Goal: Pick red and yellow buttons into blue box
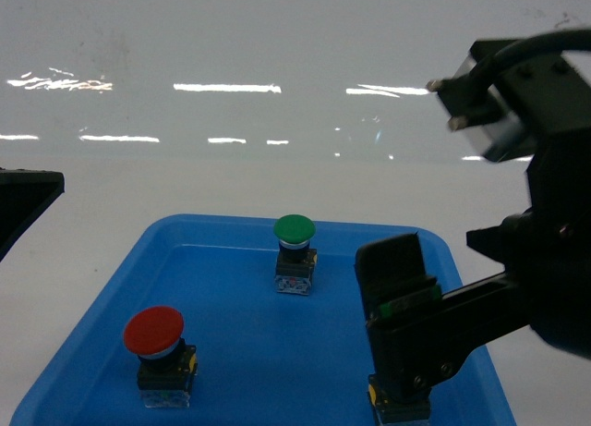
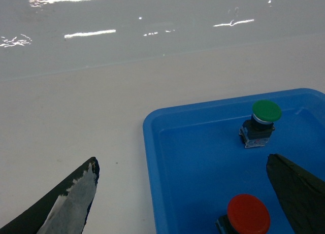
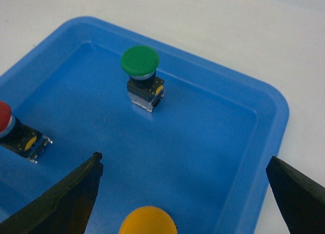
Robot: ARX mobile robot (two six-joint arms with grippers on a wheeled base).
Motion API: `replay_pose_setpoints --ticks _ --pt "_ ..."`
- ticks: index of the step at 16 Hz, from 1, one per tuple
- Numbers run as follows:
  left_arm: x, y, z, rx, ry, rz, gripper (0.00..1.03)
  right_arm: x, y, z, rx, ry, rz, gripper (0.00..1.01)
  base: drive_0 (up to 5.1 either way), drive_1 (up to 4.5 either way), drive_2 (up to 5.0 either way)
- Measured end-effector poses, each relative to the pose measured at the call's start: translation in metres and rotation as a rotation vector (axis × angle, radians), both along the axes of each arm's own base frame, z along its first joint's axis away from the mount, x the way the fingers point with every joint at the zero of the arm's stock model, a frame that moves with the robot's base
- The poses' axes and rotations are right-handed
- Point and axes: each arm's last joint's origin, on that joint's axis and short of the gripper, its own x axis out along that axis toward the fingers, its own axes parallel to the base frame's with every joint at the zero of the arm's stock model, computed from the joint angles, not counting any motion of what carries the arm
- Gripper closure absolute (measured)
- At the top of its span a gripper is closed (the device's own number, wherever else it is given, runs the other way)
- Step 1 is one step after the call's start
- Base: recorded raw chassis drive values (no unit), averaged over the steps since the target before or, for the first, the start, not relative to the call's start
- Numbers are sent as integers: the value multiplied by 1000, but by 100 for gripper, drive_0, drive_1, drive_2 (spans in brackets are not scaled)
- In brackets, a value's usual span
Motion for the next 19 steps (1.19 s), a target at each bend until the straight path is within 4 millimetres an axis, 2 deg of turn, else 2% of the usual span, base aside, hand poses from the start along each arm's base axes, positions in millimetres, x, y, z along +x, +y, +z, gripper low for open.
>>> replay_pose_setpoints --ticks 6,11,18,19 --pt "0 0 0 0 0 0 5 14 19 -36 -44 96 34 3 0 0 0" --pt "0 0 0 0 0 0 5 21 20 -54 -70 146 27 3 0 0 0" --pt "0 0 0 0 0 0 5 10 17 -74 -53 197 -2 3 0 0 0" --pt "0 0 0 0 0 0 5 10 16 -77 -52 201 -9 11 0 0 0"
